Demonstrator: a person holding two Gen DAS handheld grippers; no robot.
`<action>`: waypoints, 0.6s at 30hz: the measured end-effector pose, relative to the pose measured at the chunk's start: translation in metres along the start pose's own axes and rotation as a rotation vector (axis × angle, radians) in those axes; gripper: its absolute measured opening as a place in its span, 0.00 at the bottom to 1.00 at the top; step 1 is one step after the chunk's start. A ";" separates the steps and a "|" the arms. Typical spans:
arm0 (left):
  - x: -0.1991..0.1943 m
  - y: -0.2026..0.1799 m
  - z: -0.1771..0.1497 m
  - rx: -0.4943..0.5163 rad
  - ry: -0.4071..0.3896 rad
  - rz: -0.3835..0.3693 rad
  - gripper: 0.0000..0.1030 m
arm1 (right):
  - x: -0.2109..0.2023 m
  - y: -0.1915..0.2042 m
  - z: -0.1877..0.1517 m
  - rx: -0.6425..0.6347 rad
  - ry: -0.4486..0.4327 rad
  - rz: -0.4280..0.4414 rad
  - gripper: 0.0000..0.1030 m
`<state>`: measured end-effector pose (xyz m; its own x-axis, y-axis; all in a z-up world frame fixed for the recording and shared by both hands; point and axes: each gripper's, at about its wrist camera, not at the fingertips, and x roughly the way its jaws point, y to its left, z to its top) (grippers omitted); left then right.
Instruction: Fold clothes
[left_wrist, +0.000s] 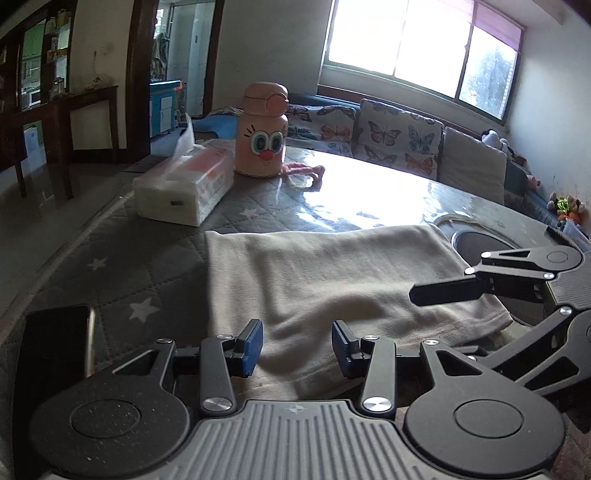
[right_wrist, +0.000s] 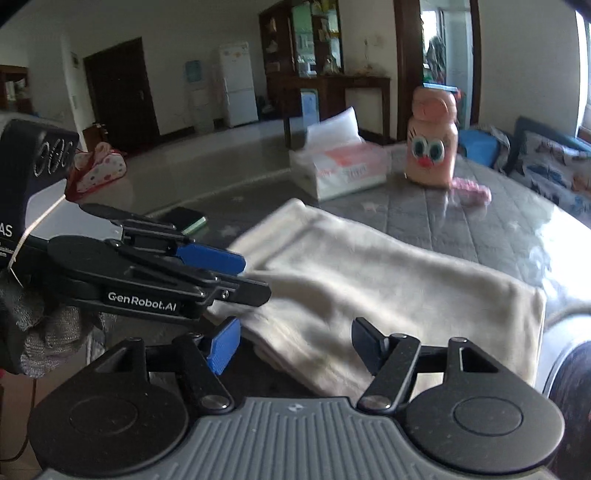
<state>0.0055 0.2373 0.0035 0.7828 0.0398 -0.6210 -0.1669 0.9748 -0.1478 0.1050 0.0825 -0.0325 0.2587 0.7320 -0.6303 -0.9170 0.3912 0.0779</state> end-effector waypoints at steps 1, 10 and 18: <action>-0.003 0.003 0.001 -0.009 -0.007 0.004 0.43 | 0.000 0.001 0.003 -0.011 -0.016 -0.006 0.69; -0.021 0.023 0.010 -0.060 -0.057 0.055 0.50 | 0.037 -0.016 0.014 0.053 0.010 0.033 0.81; -0.015 0.024 0.020 -0.065 -0.072 0.071 0.55 | 0.023 0.022 -0.003 -0.073 0.050 0.157 0.84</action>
<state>0.0013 0.2644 0.0248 0.8081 0.1258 -0.5755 -0.2600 0.9528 -0.1567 0.0896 0.1057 -0.0477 0.0967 0.7514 -0.6527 -0.9650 0.2313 0.1232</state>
